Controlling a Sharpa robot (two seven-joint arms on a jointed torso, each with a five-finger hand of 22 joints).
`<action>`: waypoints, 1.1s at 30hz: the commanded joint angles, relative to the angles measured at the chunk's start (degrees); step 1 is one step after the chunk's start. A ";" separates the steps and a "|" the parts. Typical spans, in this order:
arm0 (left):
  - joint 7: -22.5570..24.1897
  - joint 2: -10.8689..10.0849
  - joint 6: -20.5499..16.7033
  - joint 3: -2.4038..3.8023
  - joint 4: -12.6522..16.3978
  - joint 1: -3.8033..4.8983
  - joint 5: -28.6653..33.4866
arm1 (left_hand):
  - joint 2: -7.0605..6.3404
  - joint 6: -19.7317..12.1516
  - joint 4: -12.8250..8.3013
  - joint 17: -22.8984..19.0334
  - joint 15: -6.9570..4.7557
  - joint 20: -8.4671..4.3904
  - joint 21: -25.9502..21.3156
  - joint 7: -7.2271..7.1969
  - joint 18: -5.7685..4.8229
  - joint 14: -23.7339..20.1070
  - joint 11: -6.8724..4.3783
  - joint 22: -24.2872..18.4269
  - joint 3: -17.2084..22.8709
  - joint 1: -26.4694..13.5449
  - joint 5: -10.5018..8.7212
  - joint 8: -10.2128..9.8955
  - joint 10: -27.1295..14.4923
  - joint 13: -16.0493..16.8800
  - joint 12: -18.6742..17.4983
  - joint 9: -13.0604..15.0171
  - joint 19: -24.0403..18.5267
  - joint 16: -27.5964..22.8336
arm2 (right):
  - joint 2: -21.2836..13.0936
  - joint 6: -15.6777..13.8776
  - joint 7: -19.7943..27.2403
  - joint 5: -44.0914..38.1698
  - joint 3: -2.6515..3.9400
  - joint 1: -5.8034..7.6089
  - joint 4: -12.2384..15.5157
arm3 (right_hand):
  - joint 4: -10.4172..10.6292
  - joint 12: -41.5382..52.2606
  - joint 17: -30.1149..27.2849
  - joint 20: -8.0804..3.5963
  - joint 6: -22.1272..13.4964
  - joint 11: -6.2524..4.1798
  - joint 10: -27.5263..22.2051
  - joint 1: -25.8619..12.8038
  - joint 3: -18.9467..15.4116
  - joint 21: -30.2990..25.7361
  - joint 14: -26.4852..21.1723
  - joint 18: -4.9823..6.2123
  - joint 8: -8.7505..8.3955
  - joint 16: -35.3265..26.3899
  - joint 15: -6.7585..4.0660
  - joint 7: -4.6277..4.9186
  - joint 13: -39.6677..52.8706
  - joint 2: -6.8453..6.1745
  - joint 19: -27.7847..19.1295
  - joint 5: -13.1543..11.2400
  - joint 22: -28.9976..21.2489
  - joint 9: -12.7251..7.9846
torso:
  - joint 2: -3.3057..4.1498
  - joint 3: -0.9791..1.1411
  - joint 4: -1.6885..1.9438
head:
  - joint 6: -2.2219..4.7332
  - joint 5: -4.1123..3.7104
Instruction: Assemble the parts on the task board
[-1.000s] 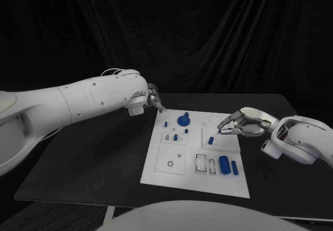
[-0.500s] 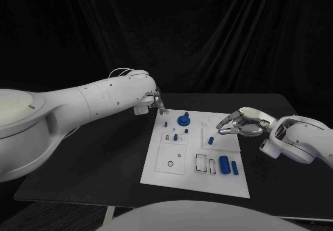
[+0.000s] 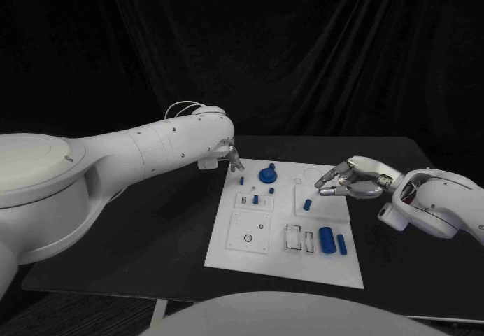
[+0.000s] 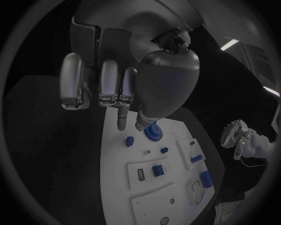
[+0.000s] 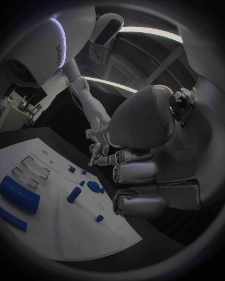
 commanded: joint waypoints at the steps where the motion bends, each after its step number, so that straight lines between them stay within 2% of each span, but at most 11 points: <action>1: -0.12 0.73 1.30 0.06 -1.08 -0.43 -0.76 | 0.18 0.44 -0.53 15.09 0.39 0.25 -0.37 -0.06 0.73 5.95 0.31 13.20 0.09 0.55 0.85 -0.20 6.00 15.09 0.20 -0.22 4.28 0.15 | 0.07 0.72 -0.30 0.07 0.03 -0.12 -0.06 | -0.39 -0.16 -0.05 0.31 0.34 -0.17 2.44 0.88 -0.10 -0.03 2.83 0.69 -0.12 -0.25 -0.40 0.06 -9.02 1.41 3.11 0.37 12.97 -0.04 | -0.02 0.01 0.01 | -0.01 -0.05; 11: 0.59 2.21 1.94 0.07 -2.95 -1.53 -0.78 | 0.35 0.71 -0.92 15.09 0.35 0.22 -0.44 -0.12 0.74 5.95 0.25 13.18 0.23 0.88 1.46 -0.24 6.00 15.09 0.20 -0.42 4.27 0.15 | 0.12 1.01 -0.44 0.07 0.03 -0.12 -0.13 | -0.39 -0.16 -0.05 0.31 0.34 -0.17 2.44 0.88 -0.10 -0.03 2.83 0.69 -0.12 -0.25 -0.40 0.06 -9.02 1.41 3.11 0.37 12.97 -0.04 | -0.05 0.01 0.05 | -0.01 -0.33; 18: 1.28 2.61 1.69 0.07 -3.22 -1.86 -0.79 | 0.43 0.82 -0.94 15.09 0.34 0.22 -0.49 -0.13 0.75 5.95 0.24 13.16 0.25 0.89 1.46 -0.22 6.00 15.09 0.20 -0.45 4.25 0.15 | 0.11 1.27 -0.53 0.07 0.03 -0.12 -0.17 | -0.39 -0.16 -0.05 0.31 0.34 -0.17 2.44 0.88 -0.10 -0.03 2.83 0.69 -0.12 -0.25 -0.40 0.06 -9.02 1.41 3.11 0.37 12.97 -0.04 | 0.00 0.01 0.02 | -0.01 -0.42; 24: 2.14 2.55 1.35 0.07 -3.17 -1.93 -0.79 | 0.61 1.14 -0.48 15.09 0.37 0.21 -0.66 -0.05 0.78 5.95 0.31 13.12 -0.58 -0.45 -1.28 -0.52 6.00 15.09 0.20 -1.05 4.21 0.15 | 0.10 1.39 -0.62 0.07 0.03 -0.12 -0.32 | -0.45 -0.16 -0.06 0.34 0.35 -0.15 2.45 0.91 -0.15 -0.06 2.84 0.70 -0.13 -0.25 -0.38 0.09 -9.05 1.52 3.10 0.45 12.96 -0.06 | 0.01 0.03 0.05 | -0.01 -0.56; 29: 2.73 2.58 0.94 0.07 -3.12 -1.95 -0.79 | 0.66 1.20 -0.17 15.09 0.40 0.23 -0.72 0.00 0.79 5.95 0.35 13.12 -1.05 -1.12 -2.40 -0.67 6.00 15.09 0.20 -1.30 4.21 0.15 | 0.15 1.46 -0.65 0.07 0.03 -0.12 -0.44 | -0.47 -0.23 -0.17 0.35 0.36 -0.14 2.42 0.93 -0.15 -0.05 2.82 0.70 -0.13 -0.31 -0.37 0.09 -9.14 1.54 3.11 0.46 12.96 -0.07 | -0.05 0.01 0.02 | -0.01 -0.54; 33: 2.84 2.76 0.94 0.07 -3.20 -1.96 -0.79 | 0.68 1.20 -0.13 15.09 0.40 0.24 -0.74 0.01 0.79 5.95 0.36 13.11 -1.12 -1.21 -2.56 -0.70 6.00 15.09 0.20 -1.35 4.20 0.15 | 0.17 1.50 -0.68 0.07 0.03 -0.12 -0.45 | -0.47 -0.23 -0.17 0.35 0.36 -0.14 2.42 0.93 -0.15 -0.05 2.82 0.70 -0.13 -0.31 -0.37 0.09 -9.14 1.54 3.11 0.46 12.96 -0.07 | -0.05 0.01 0.03 | -0.01 -0.53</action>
